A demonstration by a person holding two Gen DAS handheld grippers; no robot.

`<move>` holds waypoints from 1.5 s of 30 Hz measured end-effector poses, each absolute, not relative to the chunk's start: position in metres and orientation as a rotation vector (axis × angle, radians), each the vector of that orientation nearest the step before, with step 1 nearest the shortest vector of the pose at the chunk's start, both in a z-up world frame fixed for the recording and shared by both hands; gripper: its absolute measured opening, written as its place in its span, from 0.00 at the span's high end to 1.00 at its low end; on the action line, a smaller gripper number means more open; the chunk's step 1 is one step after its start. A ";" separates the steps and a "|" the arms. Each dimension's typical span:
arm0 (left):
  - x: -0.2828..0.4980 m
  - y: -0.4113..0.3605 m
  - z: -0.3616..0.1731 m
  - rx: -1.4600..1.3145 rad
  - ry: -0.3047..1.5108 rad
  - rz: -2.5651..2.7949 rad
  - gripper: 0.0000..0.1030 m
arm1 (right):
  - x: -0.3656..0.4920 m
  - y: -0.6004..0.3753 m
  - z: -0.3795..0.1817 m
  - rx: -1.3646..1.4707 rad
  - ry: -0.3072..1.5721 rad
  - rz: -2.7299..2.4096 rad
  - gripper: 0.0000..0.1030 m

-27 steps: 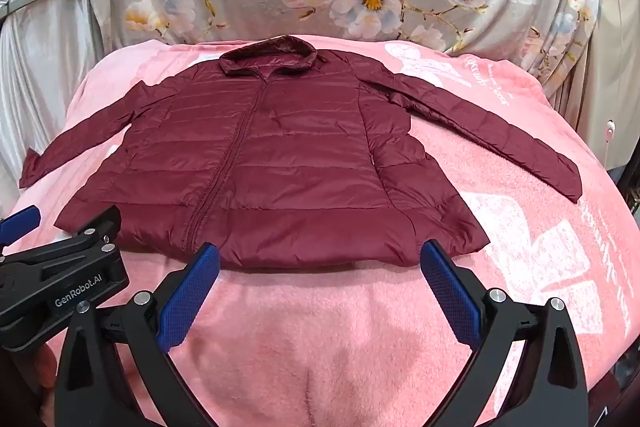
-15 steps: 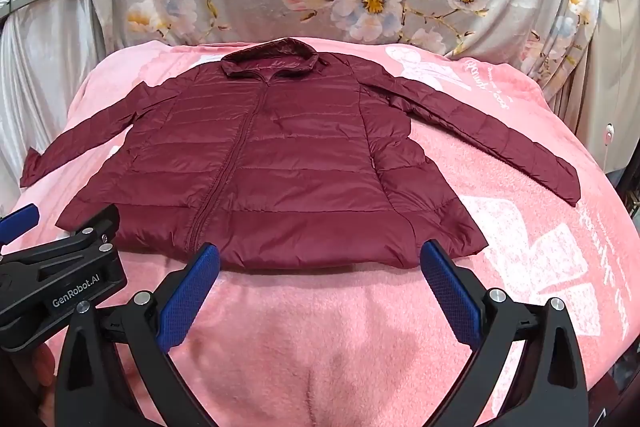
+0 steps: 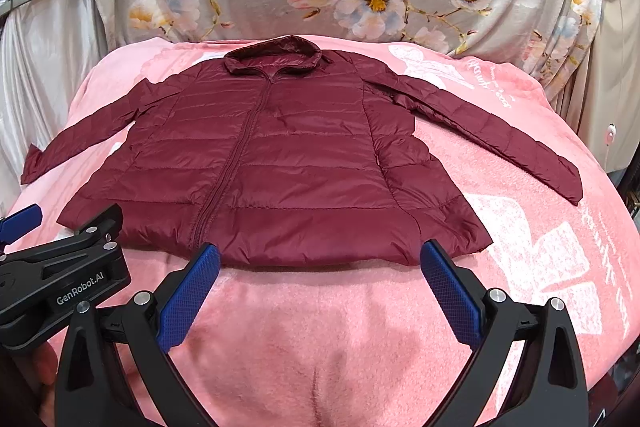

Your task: Fold large clothes

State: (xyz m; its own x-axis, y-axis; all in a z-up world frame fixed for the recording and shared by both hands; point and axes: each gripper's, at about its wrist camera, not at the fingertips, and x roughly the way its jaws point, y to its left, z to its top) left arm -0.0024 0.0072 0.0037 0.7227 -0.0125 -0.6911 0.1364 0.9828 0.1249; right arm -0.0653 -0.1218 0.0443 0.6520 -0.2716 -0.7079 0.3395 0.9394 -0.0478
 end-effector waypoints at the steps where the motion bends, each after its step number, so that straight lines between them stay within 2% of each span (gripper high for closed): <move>1: -0.003 0.008 0.003 0.171 0.760 -0.083 0.05 | -0.065 -0.123 0.043 0.092 0.787 -0.347 0.05; 45: -0.001 0.012 -0.003 0.167 0.765 -0.082 0.05 | -0.065 -0.118 0.047 0.088 0.789 -0.347 0.05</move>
State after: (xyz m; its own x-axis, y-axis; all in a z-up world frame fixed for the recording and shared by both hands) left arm -0.0006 0.0118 -0.0033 0.7189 -0.0136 -0.6950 0.1348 0.9836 0.1201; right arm -0.0648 -0.1176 0.0472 0.6510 -0.2726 -0.7085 0.3380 0.9398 -0.0510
